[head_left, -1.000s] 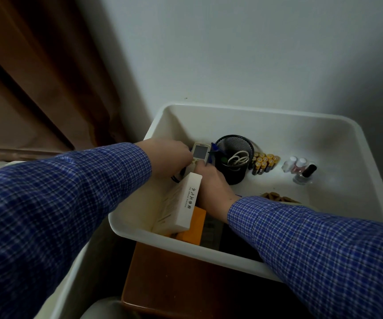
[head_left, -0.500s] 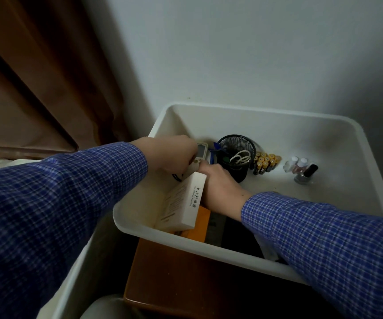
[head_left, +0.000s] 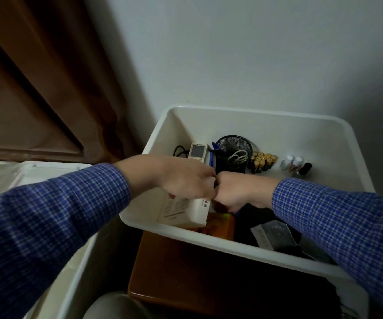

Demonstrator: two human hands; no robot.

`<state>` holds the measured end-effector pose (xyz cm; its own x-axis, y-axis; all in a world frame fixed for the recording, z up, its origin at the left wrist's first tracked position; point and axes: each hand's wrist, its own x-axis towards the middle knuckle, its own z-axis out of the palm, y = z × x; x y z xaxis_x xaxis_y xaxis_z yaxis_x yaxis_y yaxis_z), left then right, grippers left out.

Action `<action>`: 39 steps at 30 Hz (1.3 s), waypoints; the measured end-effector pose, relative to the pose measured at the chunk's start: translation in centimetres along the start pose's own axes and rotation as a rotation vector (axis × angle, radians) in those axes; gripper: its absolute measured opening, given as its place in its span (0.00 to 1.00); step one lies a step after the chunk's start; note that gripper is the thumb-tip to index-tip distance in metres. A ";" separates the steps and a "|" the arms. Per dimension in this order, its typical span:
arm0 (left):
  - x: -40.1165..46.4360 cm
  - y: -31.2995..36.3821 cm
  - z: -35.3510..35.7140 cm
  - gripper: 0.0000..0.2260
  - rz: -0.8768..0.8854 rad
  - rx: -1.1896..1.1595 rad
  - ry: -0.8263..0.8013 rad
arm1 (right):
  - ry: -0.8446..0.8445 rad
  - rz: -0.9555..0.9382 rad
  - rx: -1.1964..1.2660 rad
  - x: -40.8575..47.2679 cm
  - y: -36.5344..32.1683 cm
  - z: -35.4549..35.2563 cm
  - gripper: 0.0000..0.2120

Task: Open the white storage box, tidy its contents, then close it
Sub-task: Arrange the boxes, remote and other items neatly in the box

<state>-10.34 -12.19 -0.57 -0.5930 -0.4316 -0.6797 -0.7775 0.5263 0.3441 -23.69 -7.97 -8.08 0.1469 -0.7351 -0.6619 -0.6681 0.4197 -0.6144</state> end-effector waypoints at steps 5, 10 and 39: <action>-0.7 -0.5 -0.6 0.13 -0.076 -0.110 -0.004 | -0.121 -0.001 -0.168 -0.7 -0.7 -0.4 0.13; -2.1 -1.9 -1.9 0.09 -0.178 -0.008 0.059 | -0.249 0.016 -0.278 -0.2 -1.5 -0.5 0.11; 1.3 -1.9 -5.0 0.15 -0.163 0.315 -0.322 | 0.145 -0.074 -0.159 -5.6 1.0 -7.7 0.11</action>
<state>-10.62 -17.40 1.11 -0.3354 -0.3042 -0.8916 -0.7241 0.6887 0.0374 -30.80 -7.53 -1.62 0.1013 -0.8347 -0.5414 -0.7676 0.2806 -0.5763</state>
